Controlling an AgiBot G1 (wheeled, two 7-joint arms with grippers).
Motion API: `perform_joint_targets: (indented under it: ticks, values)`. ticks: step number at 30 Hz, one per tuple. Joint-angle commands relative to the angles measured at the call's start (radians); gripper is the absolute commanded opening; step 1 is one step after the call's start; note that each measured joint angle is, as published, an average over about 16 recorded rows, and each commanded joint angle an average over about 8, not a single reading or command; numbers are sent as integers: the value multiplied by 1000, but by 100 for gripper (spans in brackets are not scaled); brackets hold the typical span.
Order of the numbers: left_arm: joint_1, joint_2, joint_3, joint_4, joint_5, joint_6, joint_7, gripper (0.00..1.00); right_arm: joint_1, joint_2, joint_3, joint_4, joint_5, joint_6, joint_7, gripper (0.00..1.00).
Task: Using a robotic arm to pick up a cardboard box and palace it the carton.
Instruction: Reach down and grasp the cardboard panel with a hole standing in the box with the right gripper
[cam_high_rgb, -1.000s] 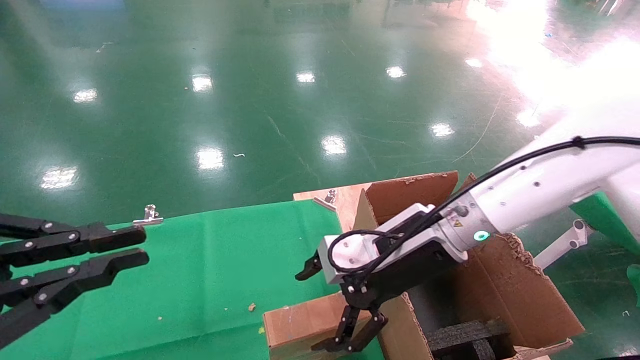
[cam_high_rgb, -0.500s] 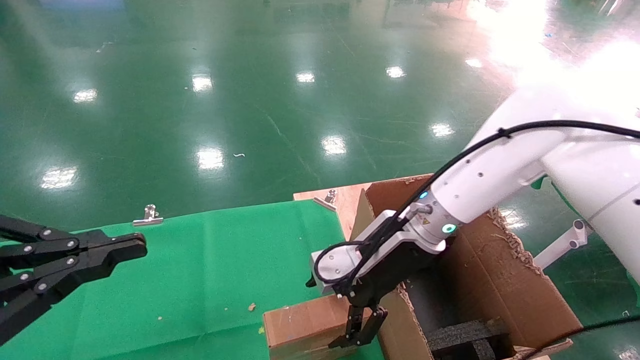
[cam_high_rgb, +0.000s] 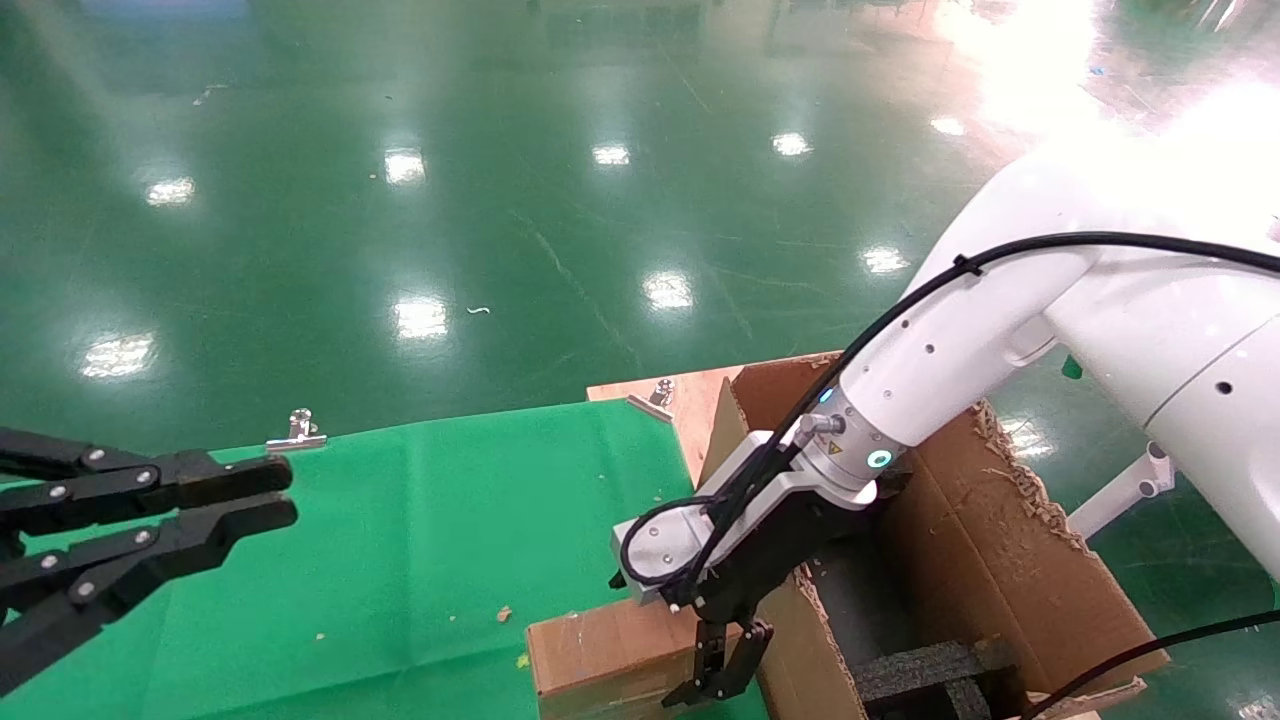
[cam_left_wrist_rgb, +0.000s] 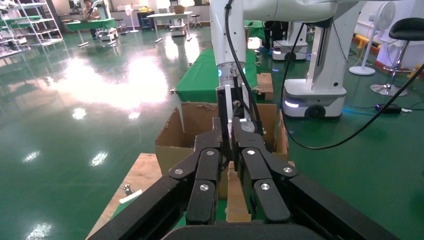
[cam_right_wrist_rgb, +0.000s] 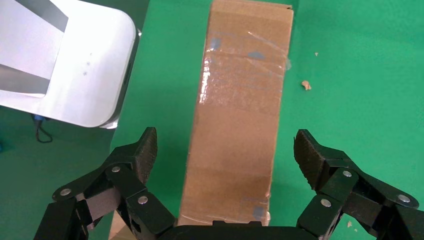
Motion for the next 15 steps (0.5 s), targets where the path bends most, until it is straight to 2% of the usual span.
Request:
perform_joint_targets:
  ticks: [1, 2, 3, 15]
  values:
    - [0, 0, 0, 0, 0, 0, 0, 100, 5, -3, -11, -7, 5, 2, -7, 7]
    - [0, 0, 0, 0, 0, 0, 0, 100, 6, -3, -12, -8, 6, 3, -8, 1]
    - [0, 0, 0, 0, 0, 0, 0, 100, 7, -4, -14, -9, 8, 4, -10, 0]
    - [0, 0, 0, 0, 0, 0, 0, 100, 3, -1, -6, -2, 5, 1, -4, 0]
